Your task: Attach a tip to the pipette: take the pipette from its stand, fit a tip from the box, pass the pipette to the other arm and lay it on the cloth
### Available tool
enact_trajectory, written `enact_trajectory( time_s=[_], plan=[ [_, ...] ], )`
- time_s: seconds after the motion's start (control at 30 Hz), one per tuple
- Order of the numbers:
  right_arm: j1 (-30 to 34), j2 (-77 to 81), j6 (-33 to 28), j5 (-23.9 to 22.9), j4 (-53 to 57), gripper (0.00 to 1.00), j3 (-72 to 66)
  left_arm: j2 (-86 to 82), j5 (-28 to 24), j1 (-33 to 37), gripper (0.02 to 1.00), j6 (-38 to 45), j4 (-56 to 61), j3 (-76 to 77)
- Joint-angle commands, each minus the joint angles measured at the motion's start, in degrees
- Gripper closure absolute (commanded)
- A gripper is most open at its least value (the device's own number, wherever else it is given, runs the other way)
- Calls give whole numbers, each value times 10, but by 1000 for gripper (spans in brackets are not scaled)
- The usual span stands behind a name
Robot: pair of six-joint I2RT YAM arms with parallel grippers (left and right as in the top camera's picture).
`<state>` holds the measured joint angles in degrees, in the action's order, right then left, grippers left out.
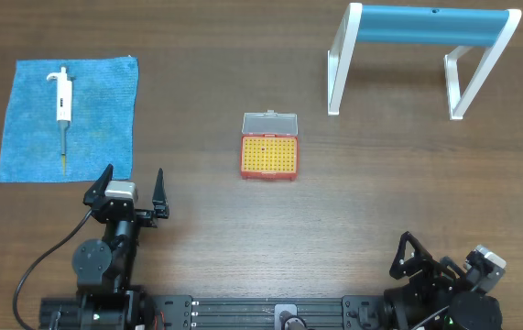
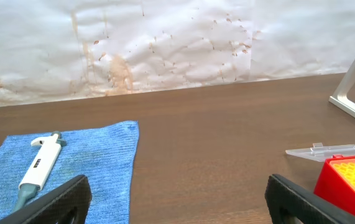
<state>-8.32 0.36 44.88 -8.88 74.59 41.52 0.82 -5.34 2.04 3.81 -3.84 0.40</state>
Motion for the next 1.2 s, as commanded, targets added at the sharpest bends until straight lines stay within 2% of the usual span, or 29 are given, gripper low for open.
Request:
enact_trajectory(
  time_s=[0.03, 0.07, 0.1, 0.13, 0.17, 0.23, 0.27, 0.33, 0.47, 0.6, 1.2],
  plan=[
    [-3, -3, -3, -107, -130, 29, -28, -6, 4, -2, 117, -5, -4, -1],
    [-3, -3, -24, -143, -200, 29, -52, -6, 4, -2, 115, -5, -4, -1],
    [-2, -3, -107, -150, -316, 29, -104, -6, 4, -2, 117, -5, -4, -1],
    [3, -3, -189, -129, -426, 29, -156, -6, 4, -2, 117, -5, -4, -1],
    [15, -3, -261, -89, -546, 29, -208, -6, 4, -2, 115, -5, -4, -1],
    [58, -3, -352, -16, -692, 29, -278, -6, 4, -2, 117, -5, -4, -1],
    [88, -3, -371, 0, -729, 29, -304, -6, 4, -2, 115, -5, -4, -1],
    [99, -3, -373, 10, -729, 29, -324, -6, 4, -2, 117, -5, -4, -1],
    [90, -3, -373, 81, -754, 29, -407, -6, 4, -2, 115, -5, -4, -1],
    [85, -3, -385, 81, -704, 27, -413, -6, 4, -2, 115, -5, -4, -1],
    [85, -3, -390, 89, -704, 29, -413, -6, 4, -2, 117, -5, -4, -1]
  ],
)
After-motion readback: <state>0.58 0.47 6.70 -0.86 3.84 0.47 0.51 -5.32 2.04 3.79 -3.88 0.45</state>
